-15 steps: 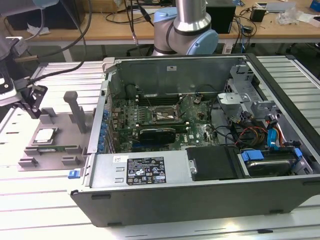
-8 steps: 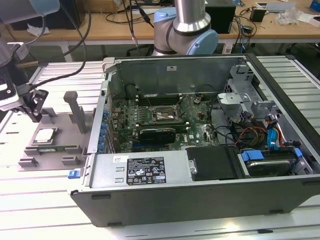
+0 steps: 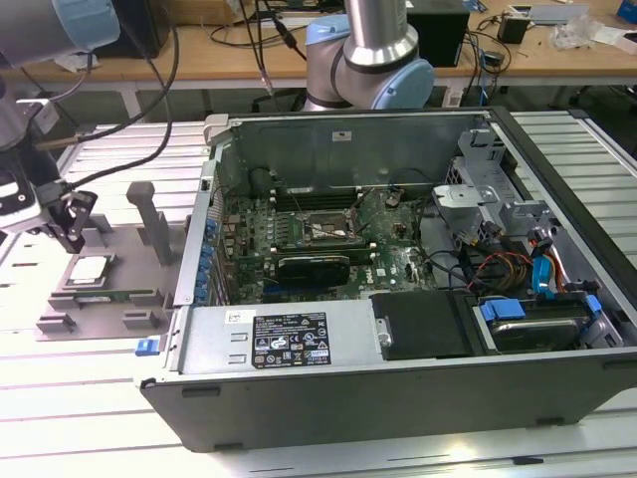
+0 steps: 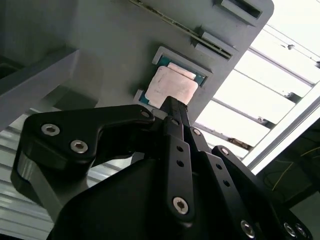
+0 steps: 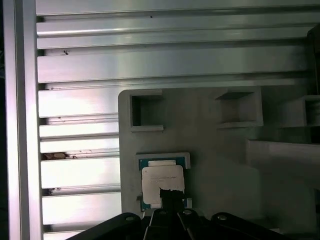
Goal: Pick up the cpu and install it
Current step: 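Pick up the cpu and move it towards the insertion slot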
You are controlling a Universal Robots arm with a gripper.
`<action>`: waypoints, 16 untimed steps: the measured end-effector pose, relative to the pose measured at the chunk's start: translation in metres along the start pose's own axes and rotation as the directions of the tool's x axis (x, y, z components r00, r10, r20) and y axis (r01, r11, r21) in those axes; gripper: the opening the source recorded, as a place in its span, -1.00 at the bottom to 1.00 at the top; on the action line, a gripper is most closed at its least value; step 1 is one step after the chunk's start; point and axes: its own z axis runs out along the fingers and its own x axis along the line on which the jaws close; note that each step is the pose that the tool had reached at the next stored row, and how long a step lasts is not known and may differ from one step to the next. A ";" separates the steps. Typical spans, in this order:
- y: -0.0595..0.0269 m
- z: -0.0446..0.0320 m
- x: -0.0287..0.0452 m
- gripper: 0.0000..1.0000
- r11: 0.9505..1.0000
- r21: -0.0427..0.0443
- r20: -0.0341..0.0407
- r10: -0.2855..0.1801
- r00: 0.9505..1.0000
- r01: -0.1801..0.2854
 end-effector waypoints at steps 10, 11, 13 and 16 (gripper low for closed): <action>-0.0036 0.0210 0.0012 -0.79 1.000 0.000 0.000 -0.006 1.000 0.006; -0.0037 0.0237 0.0014 -0.79 1.000 0.000 0.000 -0.007 1.000 0.007; -0.0038 0.0284 0.0017 -0.79 1.000 0.000 -0.001 -0.016 1.000 0.016; -0.0039 0.0287 0.0017 -0.79 1.000 0.000 -0.001 -0.020 1.000 0.020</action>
